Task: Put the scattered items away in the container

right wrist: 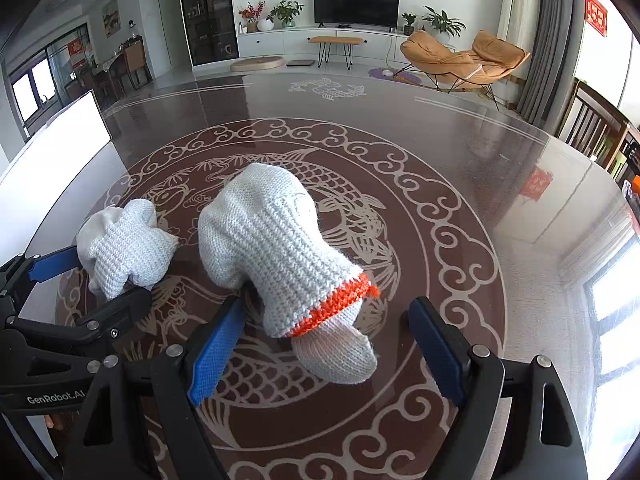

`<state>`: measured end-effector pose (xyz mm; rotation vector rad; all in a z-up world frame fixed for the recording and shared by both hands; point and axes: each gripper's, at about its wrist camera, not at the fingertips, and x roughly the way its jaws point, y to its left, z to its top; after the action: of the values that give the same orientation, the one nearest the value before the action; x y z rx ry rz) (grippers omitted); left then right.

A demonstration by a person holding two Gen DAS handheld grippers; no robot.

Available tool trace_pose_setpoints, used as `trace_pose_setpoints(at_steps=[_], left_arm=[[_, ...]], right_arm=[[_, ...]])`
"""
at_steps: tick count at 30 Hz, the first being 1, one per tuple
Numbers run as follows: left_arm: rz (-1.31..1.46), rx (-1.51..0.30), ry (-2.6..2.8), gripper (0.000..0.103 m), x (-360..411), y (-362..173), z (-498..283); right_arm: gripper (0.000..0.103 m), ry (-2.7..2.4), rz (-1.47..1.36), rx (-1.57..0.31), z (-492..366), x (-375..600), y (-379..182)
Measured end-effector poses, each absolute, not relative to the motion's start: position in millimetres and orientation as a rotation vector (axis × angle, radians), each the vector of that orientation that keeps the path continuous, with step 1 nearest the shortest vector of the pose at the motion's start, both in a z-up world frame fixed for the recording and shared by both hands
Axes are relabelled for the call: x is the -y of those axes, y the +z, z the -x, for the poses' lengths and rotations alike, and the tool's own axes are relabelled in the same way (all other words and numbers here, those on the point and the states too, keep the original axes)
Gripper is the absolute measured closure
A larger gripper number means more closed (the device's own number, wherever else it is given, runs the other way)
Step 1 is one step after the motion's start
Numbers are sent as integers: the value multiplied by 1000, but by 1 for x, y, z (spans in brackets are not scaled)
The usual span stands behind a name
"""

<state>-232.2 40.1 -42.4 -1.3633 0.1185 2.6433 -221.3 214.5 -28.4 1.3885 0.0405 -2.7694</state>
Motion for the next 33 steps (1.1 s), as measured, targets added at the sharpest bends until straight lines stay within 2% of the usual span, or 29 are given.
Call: trace_pose_setpoints(at_steps=[33], left_arm=[[1362, -118, 2643, 0, -38, -43, 230]], right_arm=[[18, -2771, -1388, -38, 221, -216, -29]])
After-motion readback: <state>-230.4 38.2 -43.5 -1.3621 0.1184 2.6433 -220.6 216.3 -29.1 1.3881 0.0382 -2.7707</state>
